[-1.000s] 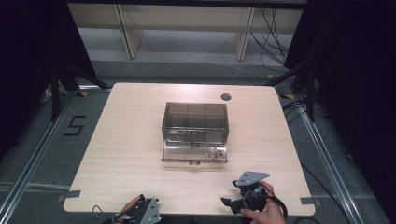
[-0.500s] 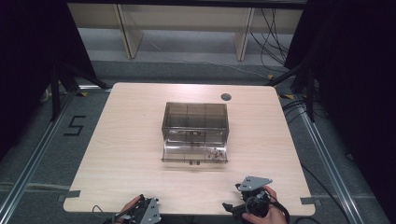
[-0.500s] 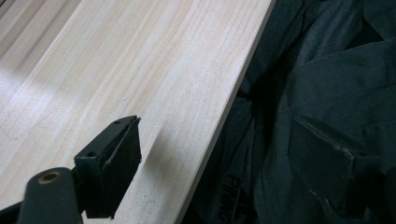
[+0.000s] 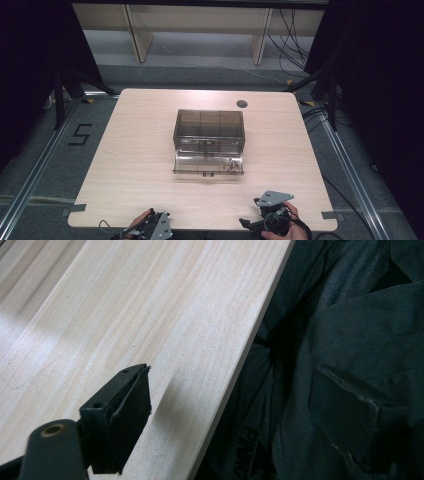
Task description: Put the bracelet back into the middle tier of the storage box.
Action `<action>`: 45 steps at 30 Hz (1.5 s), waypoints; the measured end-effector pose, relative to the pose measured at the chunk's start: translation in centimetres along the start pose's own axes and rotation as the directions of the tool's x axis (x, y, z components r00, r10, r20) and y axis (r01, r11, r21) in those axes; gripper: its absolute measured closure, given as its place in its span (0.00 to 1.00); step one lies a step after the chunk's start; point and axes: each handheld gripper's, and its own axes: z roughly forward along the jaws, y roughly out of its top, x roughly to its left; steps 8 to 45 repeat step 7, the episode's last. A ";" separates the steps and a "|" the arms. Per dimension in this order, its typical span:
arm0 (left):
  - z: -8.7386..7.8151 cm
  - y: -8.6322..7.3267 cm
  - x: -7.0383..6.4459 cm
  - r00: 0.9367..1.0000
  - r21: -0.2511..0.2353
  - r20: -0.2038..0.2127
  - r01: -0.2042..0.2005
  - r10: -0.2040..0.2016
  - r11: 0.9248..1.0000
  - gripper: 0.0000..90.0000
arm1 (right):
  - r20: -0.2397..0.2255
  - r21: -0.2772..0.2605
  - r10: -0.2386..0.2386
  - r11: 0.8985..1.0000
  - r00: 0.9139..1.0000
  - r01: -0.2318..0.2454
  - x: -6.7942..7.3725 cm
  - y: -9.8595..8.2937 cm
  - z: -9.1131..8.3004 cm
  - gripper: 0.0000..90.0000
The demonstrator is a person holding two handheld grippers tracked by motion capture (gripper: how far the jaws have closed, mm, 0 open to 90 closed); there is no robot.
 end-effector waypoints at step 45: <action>0.0 0.0 0.0 1.000 0.006 0.001 -0.002 0.002 1.000 0.19 | 0.002 0.011 -0.009 1.000 1.000 0.009 -0.1 -0.1 0.2 0.19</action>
